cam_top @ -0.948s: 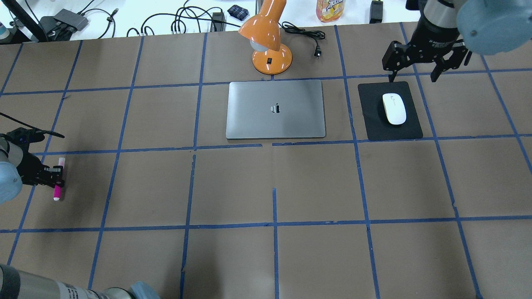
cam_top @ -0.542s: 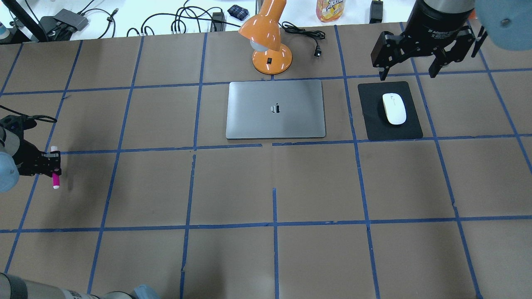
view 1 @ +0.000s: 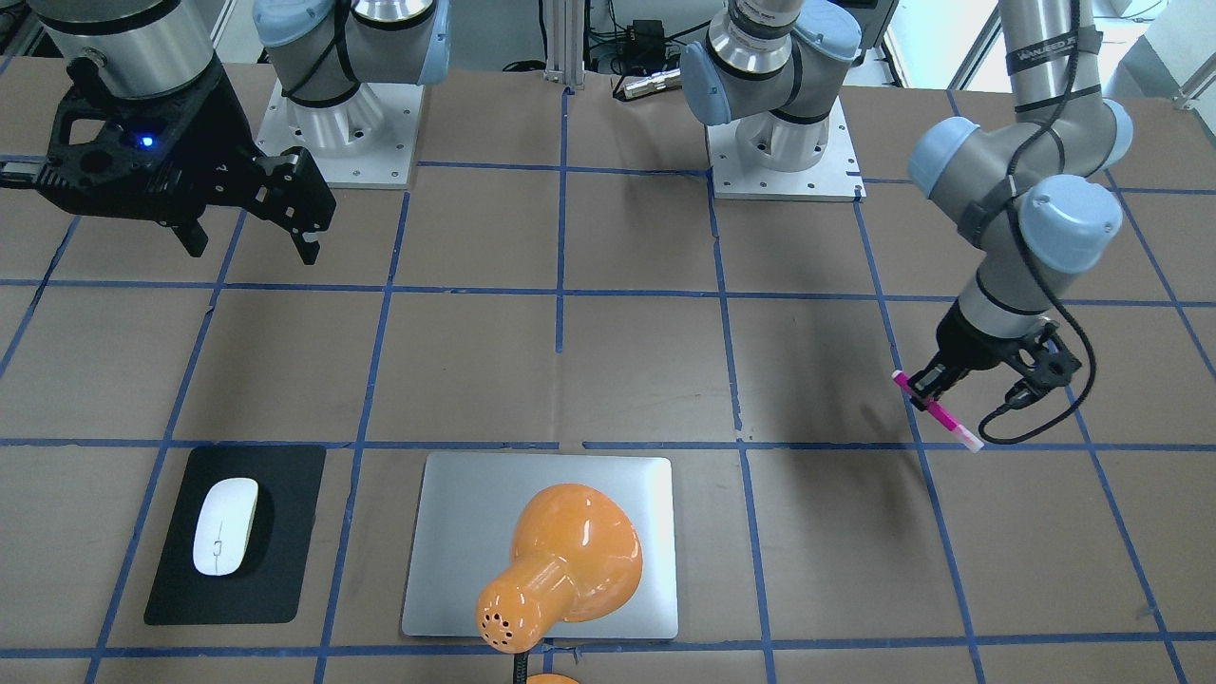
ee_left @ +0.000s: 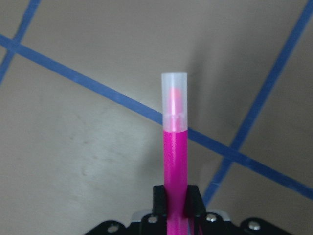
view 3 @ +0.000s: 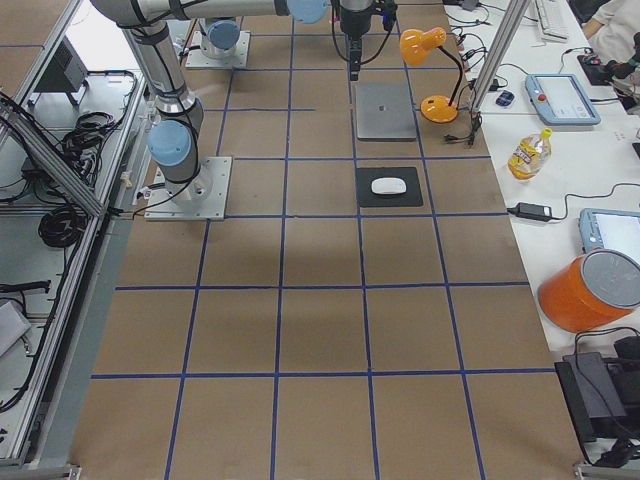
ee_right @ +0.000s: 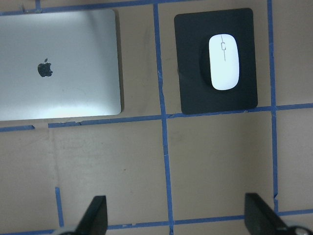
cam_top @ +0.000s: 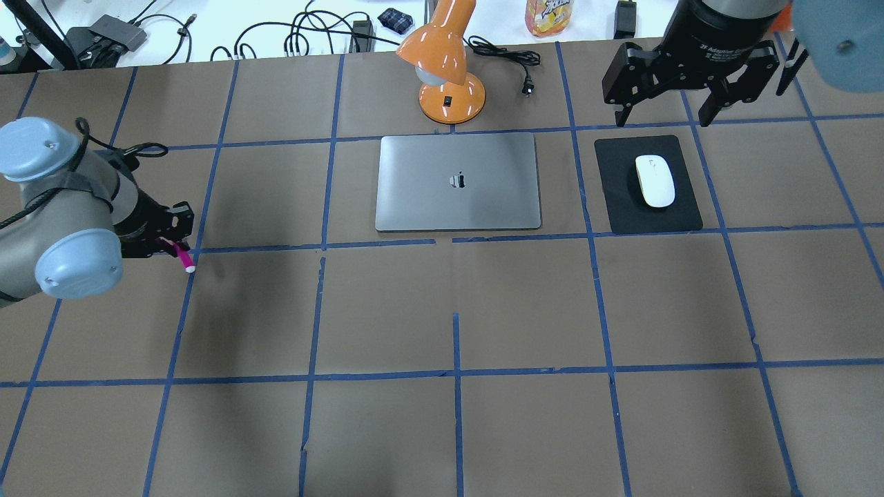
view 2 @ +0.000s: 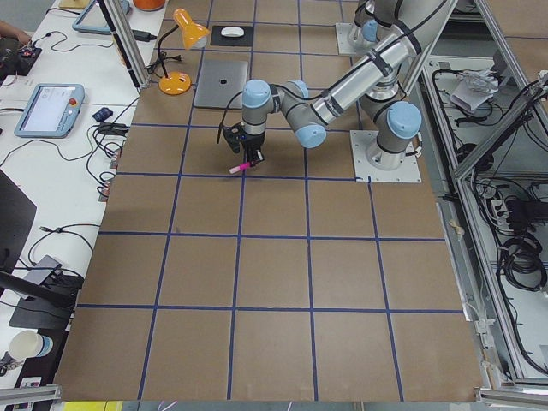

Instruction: Place pen and mouse around notebook

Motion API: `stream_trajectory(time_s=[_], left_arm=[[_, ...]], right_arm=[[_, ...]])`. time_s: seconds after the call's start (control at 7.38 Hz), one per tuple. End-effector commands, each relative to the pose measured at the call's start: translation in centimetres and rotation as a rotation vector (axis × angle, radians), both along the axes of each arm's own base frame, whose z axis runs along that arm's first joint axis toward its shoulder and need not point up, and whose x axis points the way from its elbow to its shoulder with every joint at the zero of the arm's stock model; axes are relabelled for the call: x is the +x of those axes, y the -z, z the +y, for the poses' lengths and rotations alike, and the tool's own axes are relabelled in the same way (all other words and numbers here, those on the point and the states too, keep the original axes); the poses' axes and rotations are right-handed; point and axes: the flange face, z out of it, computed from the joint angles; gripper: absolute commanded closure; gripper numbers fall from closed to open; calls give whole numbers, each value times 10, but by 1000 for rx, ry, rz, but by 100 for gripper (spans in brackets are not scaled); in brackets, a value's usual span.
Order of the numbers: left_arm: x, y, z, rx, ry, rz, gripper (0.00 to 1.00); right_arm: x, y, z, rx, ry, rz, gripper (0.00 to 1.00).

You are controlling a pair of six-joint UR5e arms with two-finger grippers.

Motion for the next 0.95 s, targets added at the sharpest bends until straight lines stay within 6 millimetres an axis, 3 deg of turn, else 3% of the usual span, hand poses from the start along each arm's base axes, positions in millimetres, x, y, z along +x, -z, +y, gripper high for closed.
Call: stream_trajectory(time_s=[0.0,0.27,0.41,0.81], left_arm=[[-105,-6,5,-25,-192,41,100],[-199,6,18,-24,-394,80,100],[-236,5,29,-24,-446,102,100],[-299,16,47,-6,-562,116,100]], right_arm=[[0,-3,-2,-26,37,1,0],[0,-3,-2,-26,36,0,0],[0,-3,-2,-26,35,-6,0],[0,-3,-1,-24,34,-6,0]])
